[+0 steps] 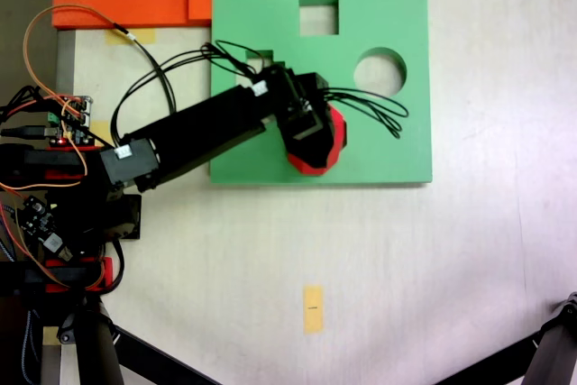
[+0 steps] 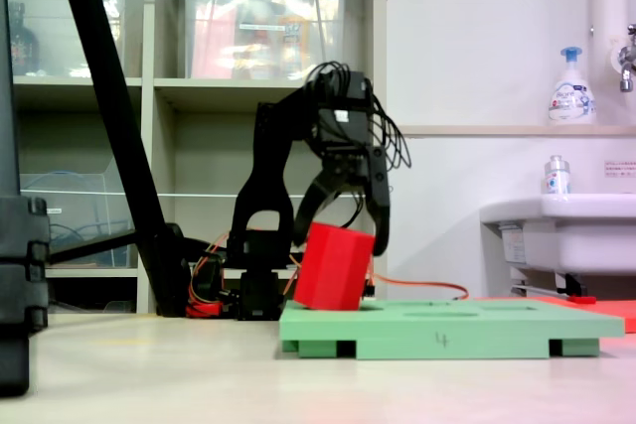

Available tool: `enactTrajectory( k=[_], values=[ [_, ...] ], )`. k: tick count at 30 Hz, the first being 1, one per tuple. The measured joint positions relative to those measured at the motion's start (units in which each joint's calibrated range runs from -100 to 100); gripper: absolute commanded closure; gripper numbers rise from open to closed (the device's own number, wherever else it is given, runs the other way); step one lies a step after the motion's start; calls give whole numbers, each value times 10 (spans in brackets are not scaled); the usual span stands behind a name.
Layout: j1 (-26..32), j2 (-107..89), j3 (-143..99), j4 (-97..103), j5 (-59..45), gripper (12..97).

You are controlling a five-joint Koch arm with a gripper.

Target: Put the octagonal pillar block into the corresponding hole

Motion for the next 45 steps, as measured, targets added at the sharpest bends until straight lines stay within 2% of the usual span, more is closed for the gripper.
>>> enactTrajectory(
  k=[14,34,38,39,41,43,45],
  values=[
    [28,26,3,57,16,657],
    [27,36,9,51,-4,636],
    [26,37,9,51,-15,563],
    [26,37,9,50,-15,517],
    [27,34,9,37,-28,351],
    [27,29,5,-2,-54,225],
    [26,21,5,-23,-65,195]
  ],
)
